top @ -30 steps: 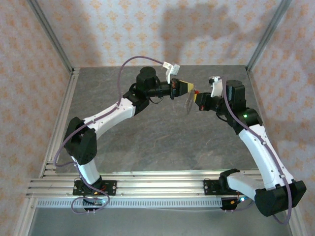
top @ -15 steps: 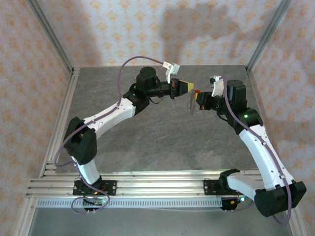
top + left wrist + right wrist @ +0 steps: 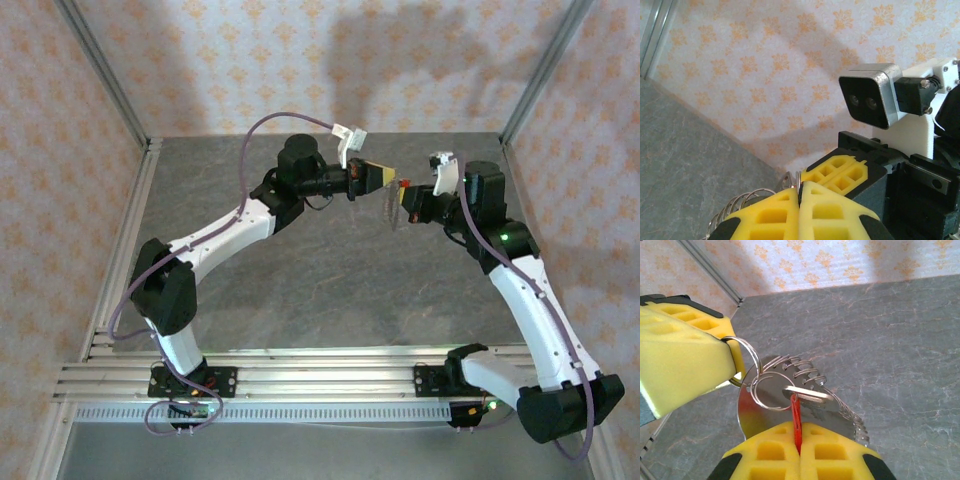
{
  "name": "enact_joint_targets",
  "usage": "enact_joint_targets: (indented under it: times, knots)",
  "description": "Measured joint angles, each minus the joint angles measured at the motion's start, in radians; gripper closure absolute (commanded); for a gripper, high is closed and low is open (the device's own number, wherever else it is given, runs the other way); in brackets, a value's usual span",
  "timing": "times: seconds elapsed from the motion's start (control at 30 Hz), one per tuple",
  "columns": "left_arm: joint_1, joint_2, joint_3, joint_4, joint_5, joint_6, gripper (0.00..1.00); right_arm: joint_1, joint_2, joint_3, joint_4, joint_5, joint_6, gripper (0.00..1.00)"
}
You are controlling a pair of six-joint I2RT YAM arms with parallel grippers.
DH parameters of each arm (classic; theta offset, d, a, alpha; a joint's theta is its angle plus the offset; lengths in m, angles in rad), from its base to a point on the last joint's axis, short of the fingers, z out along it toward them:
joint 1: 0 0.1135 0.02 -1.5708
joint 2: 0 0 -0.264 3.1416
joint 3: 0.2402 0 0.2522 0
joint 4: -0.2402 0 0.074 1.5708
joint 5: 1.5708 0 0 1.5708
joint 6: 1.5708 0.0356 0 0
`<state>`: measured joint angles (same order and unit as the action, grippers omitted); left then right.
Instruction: Put the keys on the keyring
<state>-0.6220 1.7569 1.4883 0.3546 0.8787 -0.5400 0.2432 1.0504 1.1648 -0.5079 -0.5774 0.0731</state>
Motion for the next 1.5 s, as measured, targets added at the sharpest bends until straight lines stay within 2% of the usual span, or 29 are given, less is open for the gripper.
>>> enact_joint_targets:
  times: [0.73,1.13,1.5]
  knots:
    - [-0.02,0.015,0.037,-0.033,0.002,0.044,1.0,-0.002,0.04,0.031,-0.01,-0.008,0.001,1.0]
    - [-0.02,0.015,0.041,-0.061,-0.001,0.071,1.0,-0.008,-0.033,-0.012,-0.026,0.031,0.001,1.0]
    - [-0.02,0.015,0.041,-0.1,0.005,0.105,1.0,-0.008,-0.04,-0.021,-0.027,0.044,-0.017,1.0]
